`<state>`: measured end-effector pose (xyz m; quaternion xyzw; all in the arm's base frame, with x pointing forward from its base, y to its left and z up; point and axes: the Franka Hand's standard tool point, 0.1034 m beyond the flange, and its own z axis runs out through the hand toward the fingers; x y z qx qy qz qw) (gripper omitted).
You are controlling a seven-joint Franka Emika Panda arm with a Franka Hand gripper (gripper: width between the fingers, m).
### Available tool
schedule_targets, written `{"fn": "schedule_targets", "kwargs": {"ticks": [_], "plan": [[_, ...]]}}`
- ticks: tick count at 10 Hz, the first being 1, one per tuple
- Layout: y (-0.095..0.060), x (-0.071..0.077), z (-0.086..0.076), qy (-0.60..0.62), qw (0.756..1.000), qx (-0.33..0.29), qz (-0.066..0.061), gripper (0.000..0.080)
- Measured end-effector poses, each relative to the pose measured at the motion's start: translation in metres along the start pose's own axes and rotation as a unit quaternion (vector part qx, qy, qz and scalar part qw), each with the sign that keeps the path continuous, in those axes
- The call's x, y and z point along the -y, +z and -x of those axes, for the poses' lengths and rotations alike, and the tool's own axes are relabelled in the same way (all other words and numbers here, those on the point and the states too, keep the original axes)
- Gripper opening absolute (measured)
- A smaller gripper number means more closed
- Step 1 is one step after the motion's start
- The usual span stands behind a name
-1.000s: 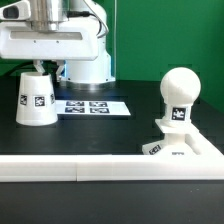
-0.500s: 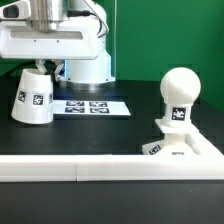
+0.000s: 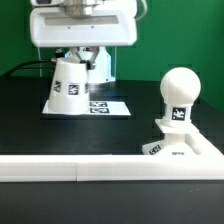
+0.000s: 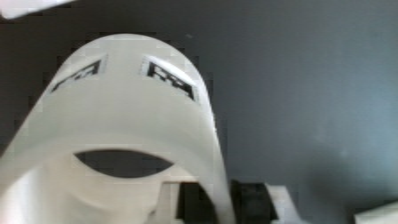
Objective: Assemble lamp
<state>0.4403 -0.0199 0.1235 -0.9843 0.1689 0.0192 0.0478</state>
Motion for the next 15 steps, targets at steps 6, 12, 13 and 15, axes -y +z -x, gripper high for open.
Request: {"fn": "schedule_targets", "kwargs": {"ticks": [6, 12, 13, 15], "plan": [[-0.047, 0.088, -0.084, 0.089, 0.996, 0.0, -0.016, 0.0045], [-0.059, 0.102, -0.085, 0.099, 0.995, 0.009, -0.019, 0.0045], [-0.074, 0.116, -0.092, 0.104, 0.994, 0.007, -0.024, 0.0045], [-0.094, 0.132, -0.1, 0.113, 0.993, 0.007, -0.03, 0.0045]]}}
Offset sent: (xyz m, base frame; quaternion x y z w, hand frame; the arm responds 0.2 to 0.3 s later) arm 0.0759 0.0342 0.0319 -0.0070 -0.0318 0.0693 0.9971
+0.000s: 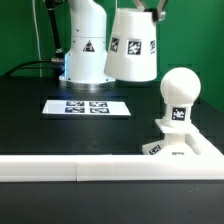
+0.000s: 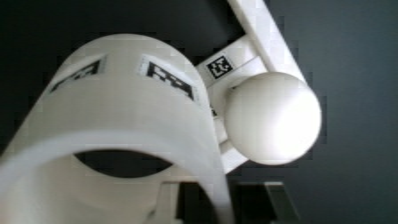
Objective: Assemble lamp
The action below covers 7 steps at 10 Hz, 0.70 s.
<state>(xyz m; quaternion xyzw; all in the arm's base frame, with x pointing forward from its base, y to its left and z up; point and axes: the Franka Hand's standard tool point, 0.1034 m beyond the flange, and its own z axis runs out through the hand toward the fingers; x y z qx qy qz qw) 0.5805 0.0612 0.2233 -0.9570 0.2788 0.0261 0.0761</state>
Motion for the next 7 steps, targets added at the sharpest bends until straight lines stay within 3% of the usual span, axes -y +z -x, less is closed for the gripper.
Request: {"fn": "schedule_targets", "kwargs": {"ticks": [4, 7], "plan": [[-0.024, 0.045, -0.009, 0.026, 1.0, 0.0, -0.005, 0.0045], [-0.012, 0.07, -0.017, 0.035, 0.999, -0.004, -0.004, 0.0045]]}}
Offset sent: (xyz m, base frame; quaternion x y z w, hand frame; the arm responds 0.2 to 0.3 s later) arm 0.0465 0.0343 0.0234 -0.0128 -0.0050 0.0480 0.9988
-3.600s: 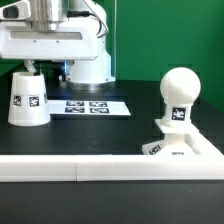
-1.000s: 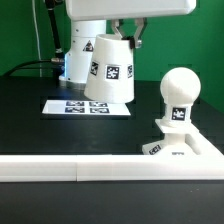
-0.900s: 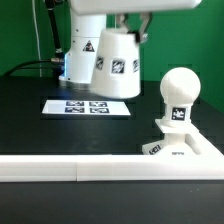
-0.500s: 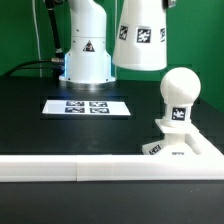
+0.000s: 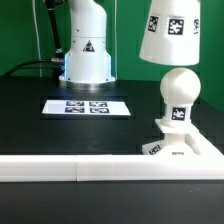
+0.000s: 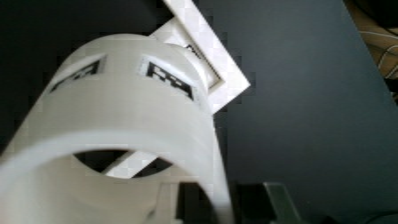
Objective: Assemble lamp
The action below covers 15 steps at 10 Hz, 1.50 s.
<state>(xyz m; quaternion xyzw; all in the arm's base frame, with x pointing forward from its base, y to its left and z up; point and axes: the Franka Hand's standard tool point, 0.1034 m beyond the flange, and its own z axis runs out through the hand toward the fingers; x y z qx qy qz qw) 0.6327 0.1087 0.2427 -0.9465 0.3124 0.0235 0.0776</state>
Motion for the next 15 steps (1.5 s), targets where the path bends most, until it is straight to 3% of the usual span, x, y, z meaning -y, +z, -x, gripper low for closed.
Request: {"fn": "schedule_targets", "kwargs": {"ticks": [3, 6, 9, 12, 15], "plan": [[0.026, 0.01, 0.005, -0.013, 1.0, 0.001, 0.01, 0.0045], [0.056, 0.004, 0.02, -0.018, 1.0, -0.003, 0.015, 0.0045], [0.08, 0.005, 0.024, -0.029, 0.999, -0.011, 0.022, 0.0045], [0.091, -0.004, 0.021, -0.045, 0.999, -0.016, 0.023, 0.0045], [0.089, -0.007, 0.019, -0.047, 0.998, -0.013, 0.025, 0.0051]]}}
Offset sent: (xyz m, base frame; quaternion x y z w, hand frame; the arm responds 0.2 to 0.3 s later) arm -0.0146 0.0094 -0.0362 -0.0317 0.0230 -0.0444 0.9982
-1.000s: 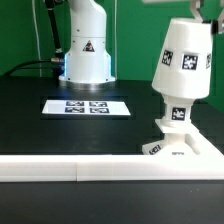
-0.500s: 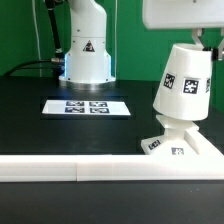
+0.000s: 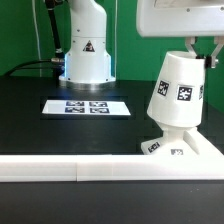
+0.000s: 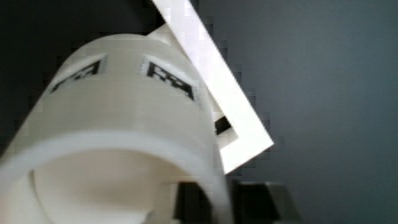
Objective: Assemble lamp
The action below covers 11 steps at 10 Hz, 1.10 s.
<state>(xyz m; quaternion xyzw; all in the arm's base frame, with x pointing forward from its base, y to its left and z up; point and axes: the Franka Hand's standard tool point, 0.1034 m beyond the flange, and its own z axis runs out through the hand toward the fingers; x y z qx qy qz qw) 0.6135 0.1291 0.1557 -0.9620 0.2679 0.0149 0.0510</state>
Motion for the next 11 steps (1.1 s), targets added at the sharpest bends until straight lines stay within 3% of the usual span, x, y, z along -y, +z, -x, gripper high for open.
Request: {"fn": "schedule_targets", "kwargs": {"ticks": [2, 3, 4, 5, 6, 9, 11], "plan": [[-0.004, -0.009, 0.0, 0.005, 1.0, 0.014, 0.006, 0.0424], [-0.007, -0.014, 0.001, 0.008, 1.0, 0.027, 0.013, 0.0424], [-0.011, -0.016, 0.003, 0.009, 0.999, 0.044, 0.023, 0.0599], [-0.014, -0.016, 0.006, 0.007, 0.998, 0.057, 0.032, 0.0599], [-0.013, -0.015, 0.009, 0.002, 0.997, 0.063, 0.042, 0.0678], [0.0, -0.009, 0.02, -0.012, 0.996, 0.065, 0.065, 0.0698], [-0.001, -0.009, 0.019, -0.013, 0.996, 0.064, 0.064, 0.0698]]}}
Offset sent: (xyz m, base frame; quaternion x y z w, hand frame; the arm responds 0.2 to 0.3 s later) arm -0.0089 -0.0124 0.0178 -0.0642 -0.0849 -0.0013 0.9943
